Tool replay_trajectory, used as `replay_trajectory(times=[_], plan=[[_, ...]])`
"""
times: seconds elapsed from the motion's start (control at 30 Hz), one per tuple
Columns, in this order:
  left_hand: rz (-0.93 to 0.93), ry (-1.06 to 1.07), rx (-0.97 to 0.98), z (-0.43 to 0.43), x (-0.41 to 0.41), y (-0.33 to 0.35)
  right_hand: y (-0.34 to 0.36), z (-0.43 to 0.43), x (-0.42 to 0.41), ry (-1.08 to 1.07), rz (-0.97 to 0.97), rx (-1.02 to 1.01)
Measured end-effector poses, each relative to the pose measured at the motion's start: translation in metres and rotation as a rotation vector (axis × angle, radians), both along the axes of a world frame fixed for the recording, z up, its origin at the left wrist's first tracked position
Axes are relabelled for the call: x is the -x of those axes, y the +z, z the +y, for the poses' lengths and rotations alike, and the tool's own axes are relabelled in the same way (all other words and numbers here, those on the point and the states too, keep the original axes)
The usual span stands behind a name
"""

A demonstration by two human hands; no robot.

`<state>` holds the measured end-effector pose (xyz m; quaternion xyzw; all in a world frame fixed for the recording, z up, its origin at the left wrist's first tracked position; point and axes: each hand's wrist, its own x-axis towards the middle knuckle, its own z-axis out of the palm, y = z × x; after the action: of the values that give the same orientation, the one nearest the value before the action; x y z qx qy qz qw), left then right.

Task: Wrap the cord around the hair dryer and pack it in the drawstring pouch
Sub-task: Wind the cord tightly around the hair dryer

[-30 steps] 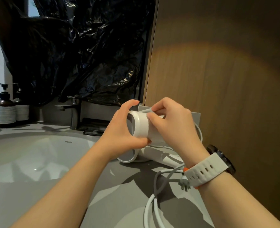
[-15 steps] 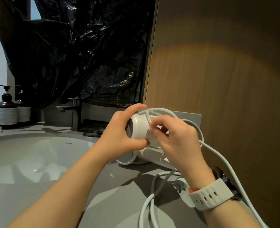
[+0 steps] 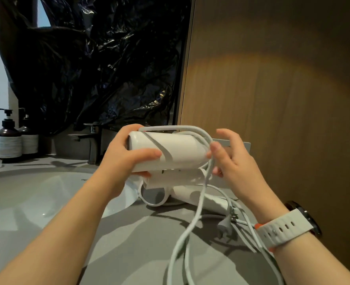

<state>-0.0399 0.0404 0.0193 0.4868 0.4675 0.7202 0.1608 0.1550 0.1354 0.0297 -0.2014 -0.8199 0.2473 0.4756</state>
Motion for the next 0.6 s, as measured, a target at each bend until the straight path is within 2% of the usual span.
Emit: replay_trajectory(times=[0.07,0.1,0.23,0.33,0.47,0.6], plan=[[-0.07,-0.019,0.026,0.001,0.002,0.0,-0.004,0.01,-0.002,-0.028,0.072,0.115],[-0.093,-0.024,0.033,0.001,0.002,-0.001,-0.007,0.016,-0.002,-0.059,0.042,0.135],[-0.202,-0.072,0.041,0.002,0.004,0.0,-0.02,0.044,0.001,-0.188,-0.287,0.095],[-0.277,-0.071,0.069,0.005,0.005,-0.002,-0.021,0.065,0.001,-0.257,-0.277,0.072],[-0.432,-0.049,0.104,0.008,0.002,-0.006,-0.031,0.083,-0.007,-0.331,-0.109,0.396],[-0.589,-0.044,0.105,0.012,0.0,-0.007,-0.054,0.098,-0.013,-0.478,-0.305,0.506]])
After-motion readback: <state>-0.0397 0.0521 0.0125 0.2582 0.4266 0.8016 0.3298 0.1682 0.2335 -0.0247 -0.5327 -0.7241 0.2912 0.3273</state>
